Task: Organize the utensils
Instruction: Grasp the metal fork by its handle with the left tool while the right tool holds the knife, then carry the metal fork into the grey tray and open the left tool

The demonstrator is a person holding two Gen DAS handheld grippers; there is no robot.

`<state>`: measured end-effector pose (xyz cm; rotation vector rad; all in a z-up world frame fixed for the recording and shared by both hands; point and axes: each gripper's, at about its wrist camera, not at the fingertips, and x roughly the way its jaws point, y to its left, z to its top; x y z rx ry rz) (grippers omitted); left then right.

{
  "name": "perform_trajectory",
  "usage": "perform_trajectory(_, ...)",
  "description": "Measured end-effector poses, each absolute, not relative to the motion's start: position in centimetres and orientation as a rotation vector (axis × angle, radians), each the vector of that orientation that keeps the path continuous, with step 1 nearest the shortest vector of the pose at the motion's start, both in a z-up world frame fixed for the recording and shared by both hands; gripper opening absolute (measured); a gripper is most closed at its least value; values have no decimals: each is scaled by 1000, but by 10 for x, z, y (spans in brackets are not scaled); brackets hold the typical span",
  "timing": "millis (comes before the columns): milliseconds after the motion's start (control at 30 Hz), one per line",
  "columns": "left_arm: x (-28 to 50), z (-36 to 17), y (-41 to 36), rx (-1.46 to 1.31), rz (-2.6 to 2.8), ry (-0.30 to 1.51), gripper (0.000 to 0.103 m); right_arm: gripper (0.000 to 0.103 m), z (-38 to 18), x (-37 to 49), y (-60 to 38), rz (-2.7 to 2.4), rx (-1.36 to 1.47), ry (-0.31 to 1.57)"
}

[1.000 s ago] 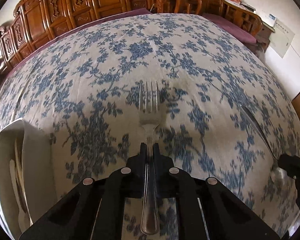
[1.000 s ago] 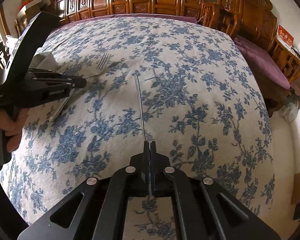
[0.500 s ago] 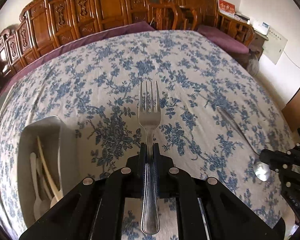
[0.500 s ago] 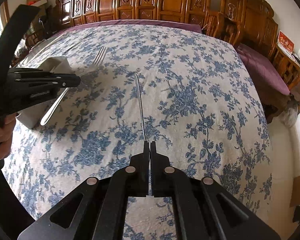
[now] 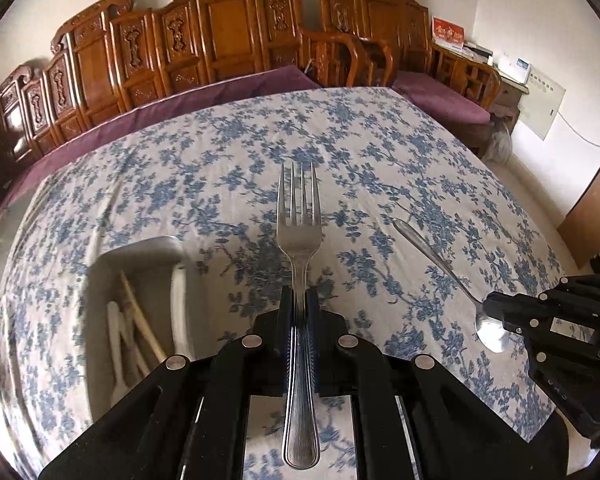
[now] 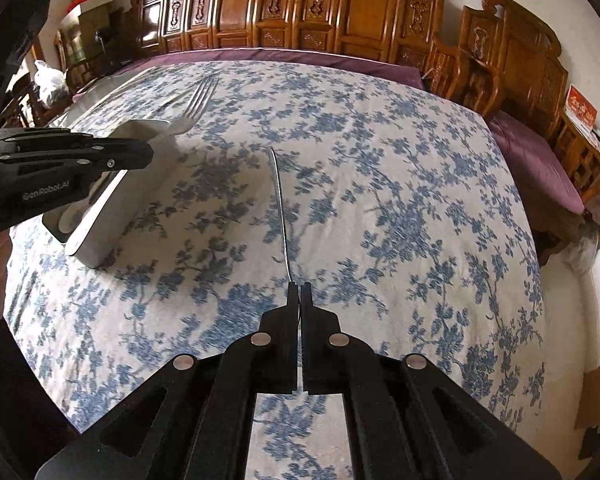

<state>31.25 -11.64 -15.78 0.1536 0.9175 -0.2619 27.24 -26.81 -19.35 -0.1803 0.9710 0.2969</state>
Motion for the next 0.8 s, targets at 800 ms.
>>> perform_trajectory(800,338,-171,-3,143,-135,984,6,2,-185,288,-198,374,-220,962)
